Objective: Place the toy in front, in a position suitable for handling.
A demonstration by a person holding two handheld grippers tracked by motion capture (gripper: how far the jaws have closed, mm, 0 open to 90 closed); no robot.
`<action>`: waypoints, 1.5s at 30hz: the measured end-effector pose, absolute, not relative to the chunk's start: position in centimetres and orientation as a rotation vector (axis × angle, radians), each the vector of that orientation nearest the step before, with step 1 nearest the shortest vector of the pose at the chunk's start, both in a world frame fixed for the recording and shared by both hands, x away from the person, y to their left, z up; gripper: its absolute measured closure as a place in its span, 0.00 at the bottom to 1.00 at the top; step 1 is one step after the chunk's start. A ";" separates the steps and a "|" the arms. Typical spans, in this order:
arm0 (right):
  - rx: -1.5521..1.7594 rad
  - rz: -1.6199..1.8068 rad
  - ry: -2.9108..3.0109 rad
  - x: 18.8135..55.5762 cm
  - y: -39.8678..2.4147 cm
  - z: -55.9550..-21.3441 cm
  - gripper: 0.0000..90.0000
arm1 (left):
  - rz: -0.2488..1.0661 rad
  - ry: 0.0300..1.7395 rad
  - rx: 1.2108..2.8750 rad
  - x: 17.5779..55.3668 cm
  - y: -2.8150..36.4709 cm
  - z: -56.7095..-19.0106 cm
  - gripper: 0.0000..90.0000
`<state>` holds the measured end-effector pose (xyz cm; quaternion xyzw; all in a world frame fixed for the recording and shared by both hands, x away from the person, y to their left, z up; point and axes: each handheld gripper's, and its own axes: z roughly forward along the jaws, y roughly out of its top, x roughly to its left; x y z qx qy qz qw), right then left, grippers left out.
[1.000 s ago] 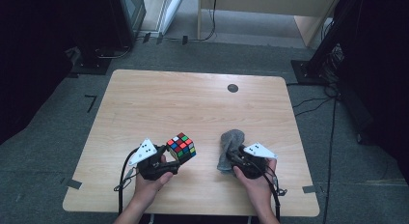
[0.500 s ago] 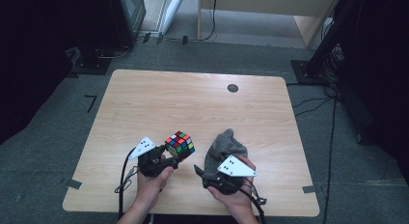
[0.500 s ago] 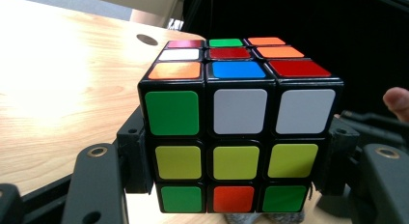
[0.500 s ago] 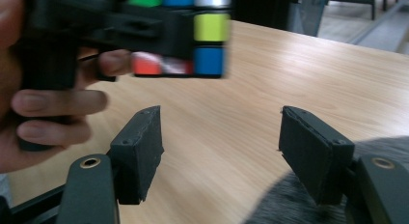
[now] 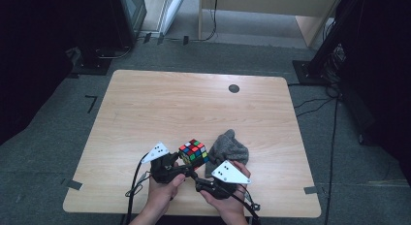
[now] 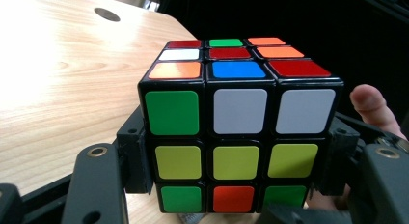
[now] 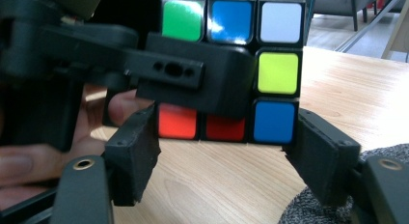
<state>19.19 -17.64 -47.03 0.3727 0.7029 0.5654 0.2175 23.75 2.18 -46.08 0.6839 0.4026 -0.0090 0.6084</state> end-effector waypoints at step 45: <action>1.320 1.573 2.161 21.4 -22.0 -44.3 0.38 | 0.593 0.425 1.950 22.4 2.4 -46.8 0.18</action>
